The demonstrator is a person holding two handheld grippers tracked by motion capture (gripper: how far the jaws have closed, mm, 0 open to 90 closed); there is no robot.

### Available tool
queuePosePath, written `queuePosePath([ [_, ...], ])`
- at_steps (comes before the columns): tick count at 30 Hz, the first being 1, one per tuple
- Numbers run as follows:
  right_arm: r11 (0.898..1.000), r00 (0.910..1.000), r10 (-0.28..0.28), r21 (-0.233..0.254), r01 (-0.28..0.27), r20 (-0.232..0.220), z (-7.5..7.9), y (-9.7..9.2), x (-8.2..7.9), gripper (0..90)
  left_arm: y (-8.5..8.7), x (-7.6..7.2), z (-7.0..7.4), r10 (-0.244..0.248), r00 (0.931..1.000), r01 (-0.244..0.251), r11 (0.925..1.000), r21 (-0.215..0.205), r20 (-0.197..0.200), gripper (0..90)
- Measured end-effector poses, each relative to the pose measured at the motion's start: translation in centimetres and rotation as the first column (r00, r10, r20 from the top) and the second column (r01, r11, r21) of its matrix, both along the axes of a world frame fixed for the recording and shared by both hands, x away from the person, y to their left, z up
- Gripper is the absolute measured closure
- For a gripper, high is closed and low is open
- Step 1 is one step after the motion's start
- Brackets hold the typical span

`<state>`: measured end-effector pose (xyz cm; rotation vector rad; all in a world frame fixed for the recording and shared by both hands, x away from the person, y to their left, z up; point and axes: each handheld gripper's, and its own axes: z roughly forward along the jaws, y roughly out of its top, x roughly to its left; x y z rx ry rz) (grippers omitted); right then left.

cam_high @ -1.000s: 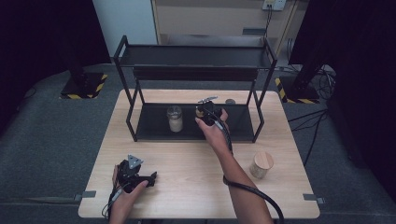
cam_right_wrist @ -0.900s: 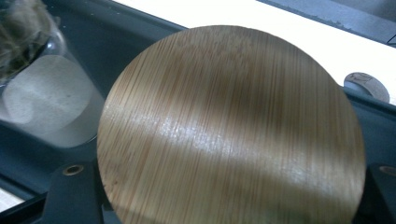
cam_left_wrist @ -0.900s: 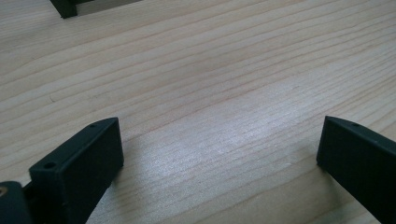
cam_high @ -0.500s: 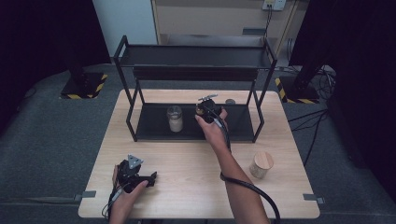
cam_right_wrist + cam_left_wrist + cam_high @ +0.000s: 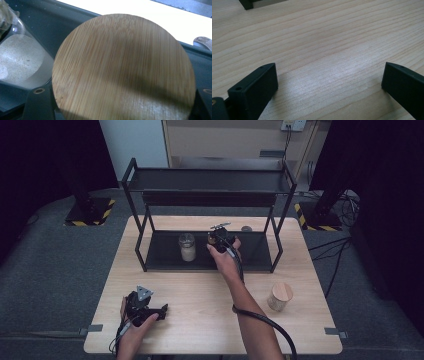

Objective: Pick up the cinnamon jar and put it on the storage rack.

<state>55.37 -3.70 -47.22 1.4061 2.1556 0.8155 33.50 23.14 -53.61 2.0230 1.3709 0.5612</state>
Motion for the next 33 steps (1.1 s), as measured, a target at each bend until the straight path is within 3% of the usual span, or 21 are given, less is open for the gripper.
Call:
queuePosePath([
  [33, 0.999, 1.0000, -0.001, 0.037, 0.002, -0.008, -1.4, 0.2, -0.2, 25.3, 0.0, 0.0, 0.0, 0.000, 1.0000, 0.000, 1.0000, 0.001, 0.000, 0.0],
])
